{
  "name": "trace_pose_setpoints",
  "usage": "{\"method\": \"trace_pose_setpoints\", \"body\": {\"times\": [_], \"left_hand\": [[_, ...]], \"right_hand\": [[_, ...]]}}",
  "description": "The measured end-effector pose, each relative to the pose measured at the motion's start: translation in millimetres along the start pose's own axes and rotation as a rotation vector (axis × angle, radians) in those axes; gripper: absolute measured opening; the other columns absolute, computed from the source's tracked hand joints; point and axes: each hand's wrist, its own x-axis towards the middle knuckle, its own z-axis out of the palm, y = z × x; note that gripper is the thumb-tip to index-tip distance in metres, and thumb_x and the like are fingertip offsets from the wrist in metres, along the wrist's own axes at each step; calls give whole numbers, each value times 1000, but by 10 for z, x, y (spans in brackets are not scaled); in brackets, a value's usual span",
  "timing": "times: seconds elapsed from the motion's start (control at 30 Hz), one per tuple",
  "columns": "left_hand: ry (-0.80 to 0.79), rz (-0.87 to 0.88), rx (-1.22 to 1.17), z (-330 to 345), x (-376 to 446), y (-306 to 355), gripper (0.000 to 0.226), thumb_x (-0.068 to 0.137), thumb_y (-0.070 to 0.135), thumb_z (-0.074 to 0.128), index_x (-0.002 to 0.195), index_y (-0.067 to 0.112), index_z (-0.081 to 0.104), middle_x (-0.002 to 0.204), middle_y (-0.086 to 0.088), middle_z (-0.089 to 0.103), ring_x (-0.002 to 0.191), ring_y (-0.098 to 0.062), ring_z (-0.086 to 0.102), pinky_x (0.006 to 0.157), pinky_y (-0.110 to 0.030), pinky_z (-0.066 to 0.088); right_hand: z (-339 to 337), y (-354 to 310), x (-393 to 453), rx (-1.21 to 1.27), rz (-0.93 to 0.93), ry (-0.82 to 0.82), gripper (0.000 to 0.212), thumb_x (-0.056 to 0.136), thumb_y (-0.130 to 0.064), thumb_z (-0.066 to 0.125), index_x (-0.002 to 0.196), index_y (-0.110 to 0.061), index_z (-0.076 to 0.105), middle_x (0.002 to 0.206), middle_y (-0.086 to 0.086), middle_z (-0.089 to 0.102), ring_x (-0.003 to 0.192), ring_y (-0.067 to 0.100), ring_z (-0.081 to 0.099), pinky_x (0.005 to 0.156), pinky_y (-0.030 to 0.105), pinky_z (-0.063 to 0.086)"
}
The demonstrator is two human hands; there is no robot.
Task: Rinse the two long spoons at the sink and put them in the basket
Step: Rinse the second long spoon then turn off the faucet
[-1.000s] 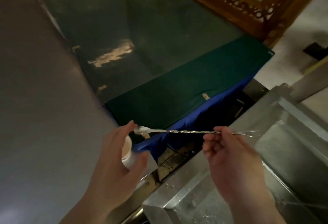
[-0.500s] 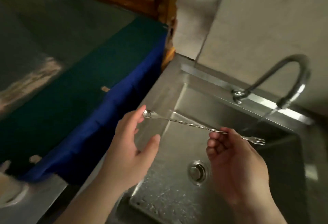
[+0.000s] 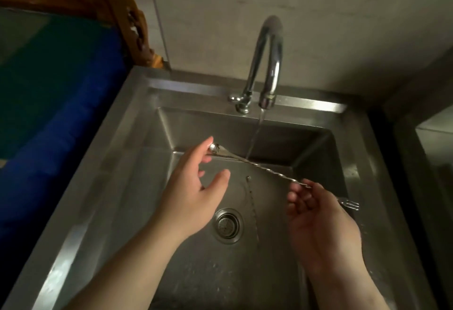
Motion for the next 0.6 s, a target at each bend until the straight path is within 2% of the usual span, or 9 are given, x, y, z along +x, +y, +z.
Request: {"method": "trace_pose_setpoints", "body": {"times": [0.07,0.13,0.3,0.43,0.6], "left_hand": [[-29,30,3,169,93,9,61,86,36,65,142,40,41,121,27,51,109,17,48,84,3,35],[-67,27,-14,321,181,11,61,84,40,63,142,41,42,118,27,53,109,16,50,85,2,35],[-80,-8,-112,622,430,-22,49,85,34,61,133,42,52,111,19,64,101,9,60,82,-8,47],[-67,2,-163,776,600,26,35,82,38,57,108,62,56,109,23,71,100,-1,68,91,-29,51],[-10,-25,-272,857,748,70,27,86,34,55,98,56,63,100,21,74,84,-3,71,78,-28,53]], "right_hand": [[-117,-24,88,43,22,40,18,98,-10,48,89,-5,63,67,9,70,52,15,66,48,19,52],[-213,-28,167,77,45,74,19,98,-9,47,88,-4,62,66,9,70,52,15,66,49,18,52],[-350,40,331,146,125,163,23,100,-11,44,83,-5,60,62,9,71,49,14,66,62,25,46],[-379,144,461,206,237,213,28,101,-13,43,77,-5,56,58,11,69,49,15,65,62,25,45],[-367,341,603,208,383,197,25,99,-12,45,79,-3,57,61,12,67,65,19,60,61,25,42]]}}
